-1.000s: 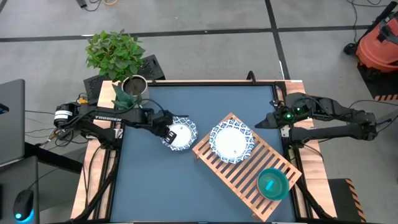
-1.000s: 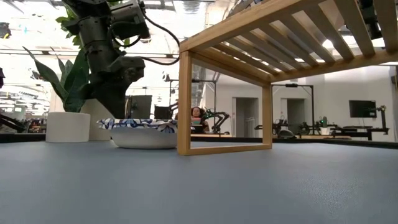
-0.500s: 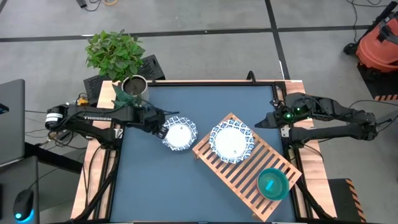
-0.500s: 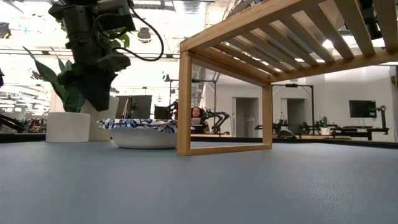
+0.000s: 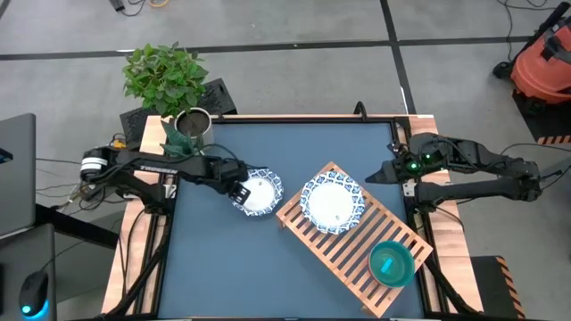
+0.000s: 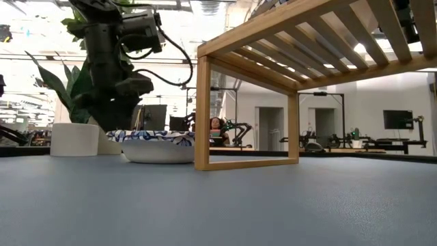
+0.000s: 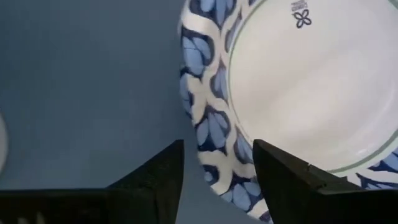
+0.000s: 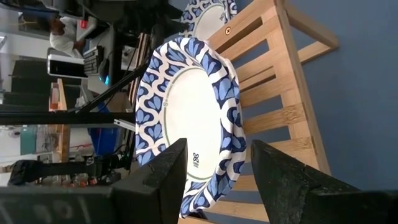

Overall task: Place and stack bowls onto a shelf
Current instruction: Stack the large white bowl on top of the large white bowl on the shelf

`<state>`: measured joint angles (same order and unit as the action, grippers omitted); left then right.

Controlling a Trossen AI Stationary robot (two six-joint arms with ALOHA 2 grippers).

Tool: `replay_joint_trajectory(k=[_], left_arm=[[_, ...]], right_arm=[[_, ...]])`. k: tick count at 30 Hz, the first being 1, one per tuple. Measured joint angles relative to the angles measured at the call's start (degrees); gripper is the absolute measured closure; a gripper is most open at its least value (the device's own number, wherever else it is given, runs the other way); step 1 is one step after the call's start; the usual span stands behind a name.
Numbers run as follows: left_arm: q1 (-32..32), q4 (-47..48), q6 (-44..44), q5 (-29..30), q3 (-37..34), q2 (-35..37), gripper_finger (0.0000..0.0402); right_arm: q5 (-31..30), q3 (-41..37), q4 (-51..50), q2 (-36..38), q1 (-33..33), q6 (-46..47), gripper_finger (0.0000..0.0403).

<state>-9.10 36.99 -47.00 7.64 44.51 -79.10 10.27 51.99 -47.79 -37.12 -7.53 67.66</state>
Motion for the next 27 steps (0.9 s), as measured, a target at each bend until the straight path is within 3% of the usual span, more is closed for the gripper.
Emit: replay_joint_trajectory(k=[7, 27], left_arm=[[0.0, -5.1, -0.7, -1.1, 0.0, -0.5, 0.0249], [0.0, -3.0, -1.2, 0.1, 3.0, 0.0, 0.0340]], right_arm=[[-0.3, 0.0, 0.0, 0.0, 0.0, 0.3, 0.0200], [-0.3, 0.0, -0.2, 0.0, 0.0, -0.2, 0.0200]])
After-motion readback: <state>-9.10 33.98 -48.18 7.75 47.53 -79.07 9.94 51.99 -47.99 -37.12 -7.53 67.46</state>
